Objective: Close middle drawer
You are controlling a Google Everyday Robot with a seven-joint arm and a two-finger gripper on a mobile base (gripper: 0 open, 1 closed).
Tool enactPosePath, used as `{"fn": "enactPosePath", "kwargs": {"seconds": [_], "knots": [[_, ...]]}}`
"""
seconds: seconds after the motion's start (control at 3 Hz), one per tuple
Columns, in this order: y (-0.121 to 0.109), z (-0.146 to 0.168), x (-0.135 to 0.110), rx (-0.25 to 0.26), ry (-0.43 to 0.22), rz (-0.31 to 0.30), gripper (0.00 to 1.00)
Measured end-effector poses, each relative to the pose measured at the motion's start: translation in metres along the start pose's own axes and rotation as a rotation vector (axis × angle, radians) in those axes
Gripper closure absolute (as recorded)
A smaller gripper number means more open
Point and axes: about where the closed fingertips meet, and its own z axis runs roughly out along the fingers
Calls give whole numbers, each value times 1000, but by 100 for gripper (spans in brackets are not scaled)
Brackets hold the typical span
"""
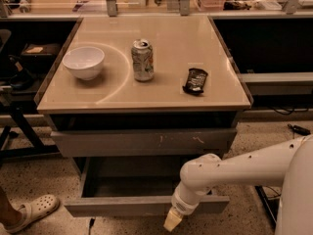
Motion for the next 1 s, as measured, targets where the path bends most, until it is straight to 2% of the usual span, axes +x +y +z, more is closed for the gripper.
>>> {"fn": "enactPosePath", "kwargs": {"seconds": [0.33,0.67,1.0], "knots": [[0,0,0,0,0,0,0],[0,0,0,0,0,0,0],[0,0,0,0,0,0,18]]}}
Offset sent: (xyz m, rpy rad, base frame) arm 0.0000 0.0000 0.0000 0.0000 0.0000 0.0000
